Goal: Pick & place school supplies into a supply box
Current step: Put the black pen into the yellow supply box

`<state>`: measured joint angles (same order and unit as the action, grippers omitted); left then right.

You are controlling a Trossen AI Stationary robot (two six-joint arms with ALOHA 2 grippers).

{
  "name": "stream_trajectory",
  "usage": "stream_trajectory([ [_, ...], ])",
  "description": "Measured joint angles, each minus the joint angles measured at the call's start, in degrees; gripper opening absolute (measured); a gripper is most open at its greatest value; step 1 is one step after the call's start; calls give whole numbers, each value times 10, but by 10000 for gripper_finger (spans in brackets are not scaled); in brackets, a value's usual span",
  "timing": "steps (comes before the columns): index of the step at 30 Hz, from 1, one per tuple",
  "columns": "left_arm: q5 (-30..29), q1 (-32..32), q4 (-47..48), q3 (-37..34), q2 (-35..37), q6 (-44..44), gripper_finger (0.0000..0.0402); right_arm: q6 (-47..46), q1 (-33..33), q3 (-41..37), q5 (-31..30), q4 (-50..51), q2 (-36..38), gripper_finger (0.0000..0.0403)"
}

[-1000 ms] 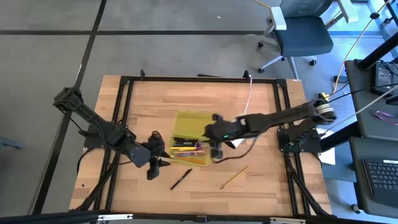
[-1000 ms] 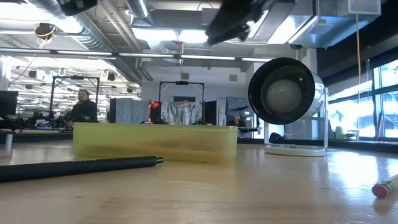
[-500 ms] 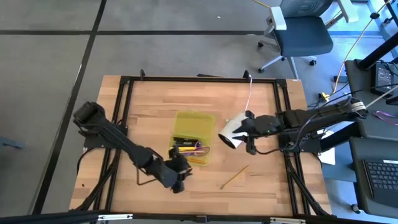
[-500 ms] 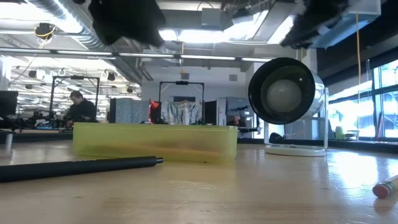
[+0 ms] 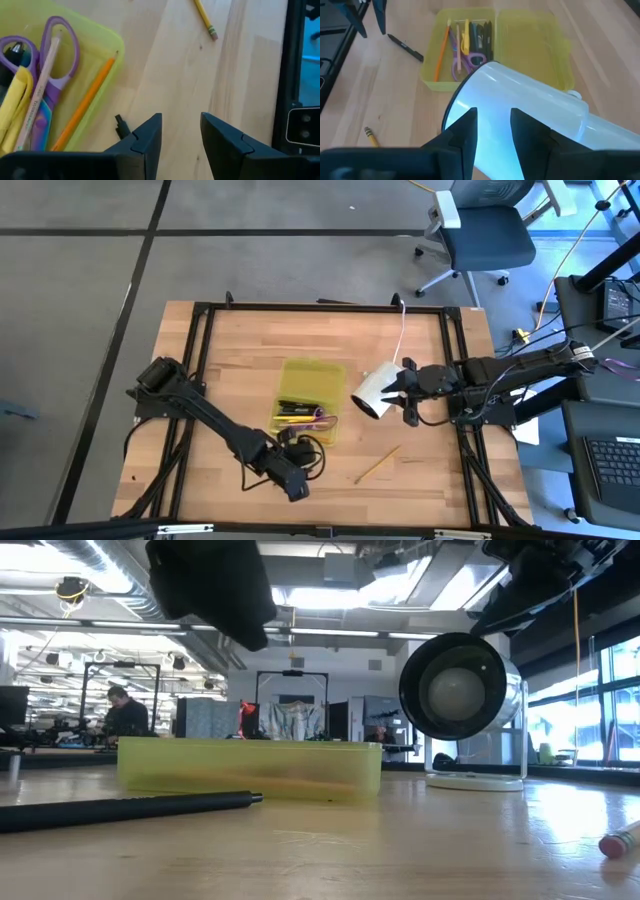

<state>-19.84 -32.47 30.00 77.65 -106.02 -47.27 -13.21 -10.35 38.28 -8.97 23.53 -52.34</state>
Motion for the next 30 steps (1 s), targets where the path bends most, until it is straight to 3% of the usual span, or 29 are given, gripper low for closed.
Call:
stream_trajectory([
  [5, -26, 0, -2, 0, 0, -16, 141, -1, 0, 0, 0, 0, 0, 121],
  [10, -47, 0, -3, 0, 0, -14, 194, -6, 0, 0, 0, 0, 0, 121],
  [14, -29, 0, -33, 0, 0, -44, 222, -7, 0, 0, 0, 1, 0, 121],
  [19, -28, 0, -63, 0, 0, -70, 227, 0, 0, 0, 0, 2, 0, 121],
  [27, -43, 0, 37, -13, -5, -244, 221, 1, 0, 0, 0, 2, 0, 121],
  [30, -34, 1, 51, -13, -8, -258, 221, 1, 0, 0, 0, 3, 0, 121],
])
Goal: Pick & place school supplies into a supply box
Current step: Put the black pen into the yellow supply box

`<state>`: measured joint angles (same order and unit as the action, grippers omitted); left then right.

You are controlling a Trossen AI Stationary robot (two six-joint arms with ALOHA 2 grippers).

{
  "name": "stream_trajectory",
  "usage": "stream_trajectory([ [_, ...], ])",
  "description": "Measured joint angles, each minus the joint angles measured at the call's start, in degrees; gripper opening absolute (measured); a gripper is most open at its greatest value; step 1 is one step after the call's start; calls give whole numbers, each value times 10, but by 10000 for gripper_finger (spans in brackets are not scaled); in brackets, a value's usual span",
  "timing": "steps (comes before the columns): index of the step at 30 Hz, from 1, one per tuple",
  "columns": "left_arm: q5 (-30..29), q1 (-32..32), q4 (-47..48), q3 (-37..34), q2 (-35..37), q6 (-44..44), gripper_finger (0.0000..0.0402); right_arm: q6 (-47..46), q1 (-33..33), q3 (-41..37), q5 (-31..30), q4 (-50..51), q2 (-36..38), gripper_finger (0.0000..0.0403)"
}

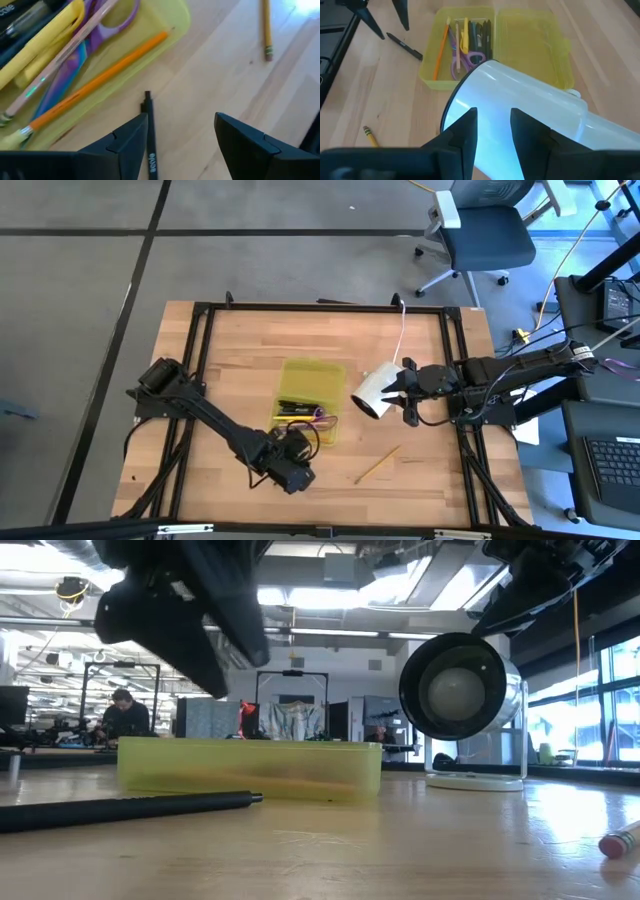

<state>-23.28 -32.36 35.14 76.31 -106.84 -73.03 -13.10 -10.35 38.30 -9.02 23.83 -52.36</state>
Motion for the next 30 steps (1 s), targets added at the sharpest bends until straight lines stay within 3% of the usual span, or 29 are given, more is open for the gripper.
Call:
stream_trajectory([
  [10, 47, 12, -2, 0, -41, 2, 221, 0, 0, 0, 0, 0, 0, 121],
  [30, 52, 28, 26, 5, -118, 18, 208, -18, 0, 0, -6, -1, 0, 121],
])
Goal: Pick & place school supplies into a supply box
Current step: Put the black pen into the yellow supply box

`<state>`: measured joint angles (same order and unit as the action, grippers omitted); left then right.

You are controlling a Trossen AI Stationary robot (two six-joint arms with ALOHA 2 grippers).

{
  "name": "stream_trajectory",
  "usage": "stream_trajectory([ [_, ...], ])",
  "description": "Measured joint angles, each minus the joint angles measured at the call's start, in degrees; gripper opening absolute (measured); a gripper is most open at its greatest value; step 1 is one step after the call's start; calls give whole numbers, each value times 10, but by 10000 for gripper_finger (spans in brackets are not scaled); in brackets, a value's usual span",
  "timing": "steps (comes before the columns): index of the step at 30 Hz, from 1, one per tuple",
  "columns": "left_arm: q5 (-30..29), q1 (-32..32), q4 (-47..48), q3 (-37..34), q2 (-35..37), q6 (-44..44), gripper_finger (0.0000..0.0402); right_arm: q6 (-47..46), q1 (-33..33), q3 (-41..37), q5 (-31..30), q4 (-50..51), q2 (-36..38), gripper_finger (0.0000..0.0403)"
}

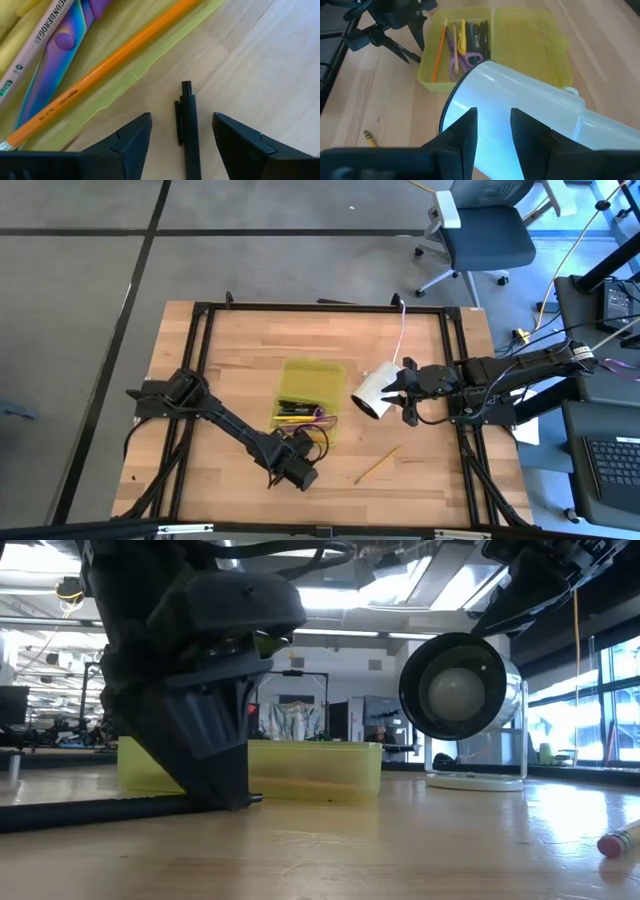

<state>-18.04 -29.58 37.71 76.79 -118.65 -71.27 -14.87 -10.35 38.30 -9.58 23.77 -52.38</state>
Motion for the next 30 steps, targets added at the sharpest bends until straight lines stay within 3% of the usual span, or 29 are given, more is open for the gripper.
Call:
stream_trajectory([
  [22, 12, 1, 2, -1, 0, 4, 50, 15, 0, 0, 0, 1, 0, 121],
  [30, 25, -1, 28, 34, -1, 39, 31, 4, 0, 0, 1, 0, 0, 121],
])
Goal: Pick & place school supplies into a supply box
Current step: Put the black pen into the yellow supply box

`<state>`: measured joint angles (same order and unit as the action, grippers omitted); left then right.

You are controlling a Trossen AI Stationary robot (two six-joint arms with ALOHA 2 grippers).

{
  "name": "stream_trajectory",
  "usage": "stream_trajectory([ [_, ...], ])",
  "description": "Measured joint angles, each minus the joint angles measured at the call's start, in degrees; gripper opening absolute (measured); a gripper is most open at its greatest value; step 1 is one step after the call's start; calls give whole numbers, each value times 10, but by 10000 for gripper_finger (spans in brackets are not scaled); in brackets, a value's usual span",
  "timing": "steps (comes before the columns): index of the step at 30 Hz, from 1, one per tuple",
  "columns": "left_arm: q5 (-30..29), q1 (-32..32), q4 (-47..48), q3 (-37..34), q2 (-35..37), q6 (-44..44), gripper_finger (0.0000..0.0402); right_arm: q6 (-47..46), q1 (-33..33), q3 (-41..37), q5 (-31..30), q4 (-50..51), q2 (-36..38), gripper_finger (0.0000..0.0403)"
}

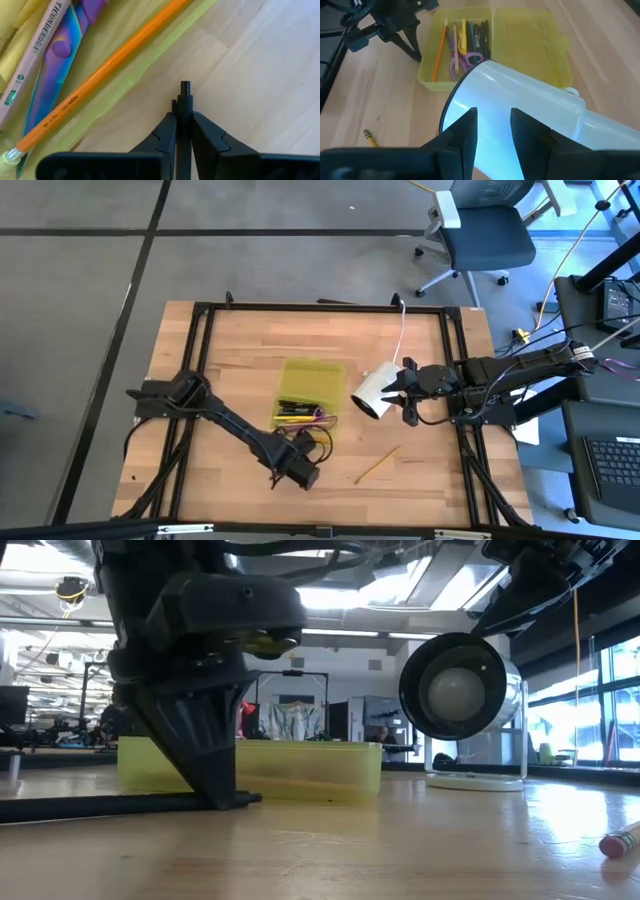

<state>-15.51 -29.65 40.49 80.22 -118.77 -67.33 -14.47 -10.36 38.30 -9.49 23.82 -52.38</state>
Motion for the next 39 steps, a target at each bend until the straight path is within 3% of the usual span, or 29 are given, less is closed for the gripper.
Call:
stream_trajectory([
  [7, 60, 0, 58, 60, 18, 32, 31, 0, 0, 0, 0, 0, 0, 121],
  [11, 62, 7, 68, 96, 24, 77, 33, 0, 0, 0, 0, -1, 0, 121],
  [19, 47, 54, 87, 175, 27, 246, 33, -2, 0, 0, 4, -4, 0, 121],
  [28, -30, 101, 152, 182, 75, 396, 34, -3, 0, 0, 6, -1, 0, 121],
  [34, 32, 140, 108, 123, 104, 450, 32, -19, 0, 0, 6, -1, 0, 121],
  [39, 19, 157, -41, -3, 173, 463, 30, -20, 0, 0, 6, -1, 0, 121],
])
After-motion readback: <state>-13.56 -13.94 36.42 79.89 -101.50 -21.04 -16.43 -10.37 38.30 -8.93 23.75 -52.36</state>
